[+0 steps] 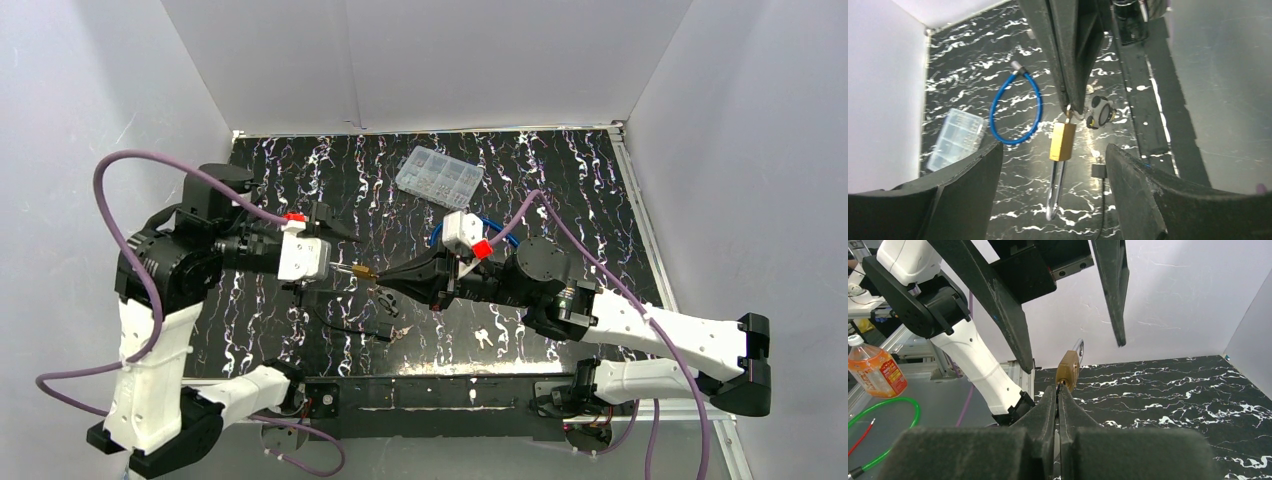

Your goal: Unlock with the key

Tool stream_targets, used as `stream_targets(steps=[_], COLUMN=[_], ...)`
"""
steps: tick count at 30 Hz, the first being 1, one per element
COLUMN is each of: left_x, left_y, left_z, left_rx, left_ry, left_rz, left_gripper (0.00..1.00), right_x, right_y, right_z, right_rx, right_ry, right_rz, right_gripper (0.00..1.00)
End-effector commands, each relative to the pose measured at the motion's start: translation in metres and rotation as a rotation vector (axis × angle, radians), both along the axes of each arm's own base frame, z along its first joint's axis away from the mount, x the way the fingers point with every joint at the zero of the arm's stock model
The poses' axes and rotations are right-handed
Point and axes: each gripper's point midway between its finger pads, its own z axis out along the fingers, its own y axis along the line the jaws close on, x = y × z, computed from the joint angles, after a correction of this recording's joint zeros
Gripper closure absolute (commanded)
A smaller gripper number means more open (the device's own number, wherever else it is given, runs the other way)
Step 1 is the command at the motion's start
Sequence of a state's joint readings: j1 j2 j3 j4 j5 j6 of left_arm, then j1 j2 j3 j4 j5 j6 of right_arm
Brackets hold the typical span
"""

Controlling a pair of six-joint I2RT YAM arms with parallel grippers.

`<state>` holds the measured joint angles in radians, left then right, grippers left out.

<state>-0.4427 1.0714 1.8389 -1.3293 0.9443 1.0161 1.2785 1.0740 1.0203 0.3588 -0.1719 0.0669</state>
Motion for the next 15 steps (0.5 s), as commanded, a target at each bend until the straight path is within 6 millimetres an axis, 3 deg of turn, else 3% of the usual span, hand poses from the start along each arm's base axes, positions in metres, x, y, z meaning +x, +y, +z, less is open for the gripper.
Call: stream_targets(steps=[1, 6, 9, 12, 15], left_x=[-0.027, -0.026, -0.020, -0.014, -0.017], left_y=[0.000, 0.003, 0.002, 0.000, -0.001], left_z=[-0.006, -0.014, -0.014, -0.012, -0.008], left_rx=[0.012, 0.062, 0.062, 0.050, 0.026], left_ry=[0.143, 0.185, 0.177, 0.155, 0.145], left_rz=[-0.082, -0.064, -0.039, -0.019, -0.020], left_gripper=[0.28, 0.25, 0.32, 0.49, 0.50], right_x=[-0.005, -0.006, -0.006, -0.007, -0.007], right_y=[-0.017, -0.015, -0.012, -0.010, -0.007], right_z=[0.058, 0.061, 0.062, 0.063, 0.062], right_rx=[0.148, 0.154, 0.152, 0.150, 0.147], right_ry=[-0.063, -0.069, -0.071, -0.072, -0.072], right_rz=[0.000, 0.007, 0.014, 0.021, 0.027], right_gripper=[0.99, 0.99, 0.99, 0.99, 0.99])
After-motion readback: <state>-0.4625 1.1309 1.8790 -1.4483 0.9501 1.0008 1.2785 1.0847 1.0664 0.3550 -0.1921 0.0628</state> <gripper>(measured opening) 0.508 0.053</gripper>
